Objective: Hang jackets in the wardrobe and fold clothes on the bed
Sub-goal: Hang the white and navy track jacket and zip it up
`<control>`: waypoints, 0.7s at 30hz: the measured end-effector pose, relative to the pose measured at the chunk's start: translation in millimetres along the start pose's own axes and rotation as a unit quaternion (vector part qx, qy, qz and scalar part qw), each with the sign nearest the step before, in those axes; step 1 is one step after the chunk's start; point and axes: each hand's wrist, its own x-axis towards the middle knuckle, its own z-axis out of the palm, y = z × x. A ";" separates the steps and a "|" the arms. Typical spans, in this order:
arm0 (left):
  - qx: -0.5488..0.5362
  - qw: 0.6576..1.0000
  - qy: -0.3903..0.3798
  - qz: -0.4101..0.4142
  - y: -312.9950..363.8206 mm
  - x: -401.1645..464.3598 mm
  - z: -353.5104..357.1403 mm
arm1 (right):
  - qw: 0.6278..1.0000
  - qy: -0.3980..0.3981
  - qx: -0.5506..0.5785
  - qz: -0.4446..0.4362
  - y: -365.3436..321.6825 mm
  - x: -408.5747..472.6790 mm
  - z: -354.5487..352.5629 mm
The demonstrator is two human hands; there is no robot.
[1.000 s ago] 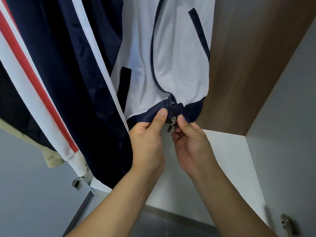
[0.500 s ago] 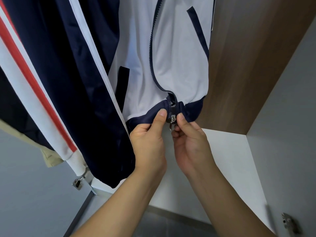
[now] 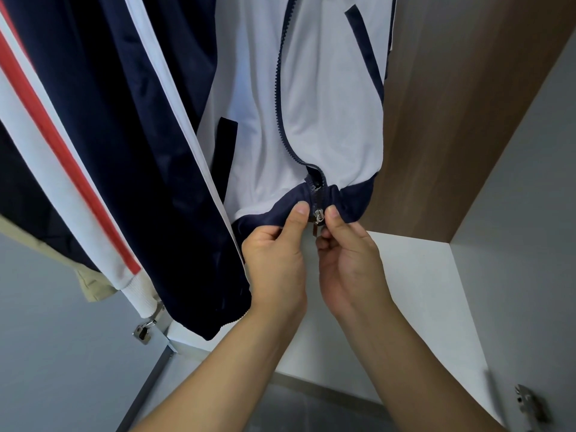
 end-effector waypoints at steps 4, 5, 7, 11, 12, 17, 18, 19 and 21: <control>0.002 1.000 -0.018 0.025 -3.4 0.7 -2.2 | 1.000 0.005 0.016 -0.003 1.5 0.5 0.8; 0.006 0.999 -0.026 0.032 -3.6 0.9 -2.9 | 1.000 0.001 0.025 -0.006 0.9 0.1 1.9; 0.037 0.998 -0.033 0.047 -3.5 1.2 -4.5 | 0.999 0.004 0.033 -0.016 -1.3 0.8 2.3; 0.125 0.989 -0.051 0.053 -3.1 1.1 -5.1 | 0.999 0.025 0.015 -0.030 -4.6 2.9 -0.9; 0.145 0.987 -0.058 0.048 -2.2 0.9 -4.5 | 0.999 0.029 0.011 -0.030 -4.4 3.7 -2.6; 0.175 0.982 -0.073 0.023 8.3 12.1 -8.4 | 0.997 -0.039 -0.068 -0.009 -14.2 6.8 -6.7; 0.171 0.983 -0.069 0.020 10.4 14.9 -9.5 | 0.993 -0.055 -0.107 0.000 -18.4 8.5 -7.8; 0.168 0.983 -0.065 0.018 11.6 17.0 -10.2 | 0.988 -0.062 -0.139 0.010 -22.8 10.1 -8.8; 0.163 0.984 -0.063 0.011 11.2 18.2 -11.4 | 0.982 -0.059 -0.175 0.023 -30.6 14.6 -13.4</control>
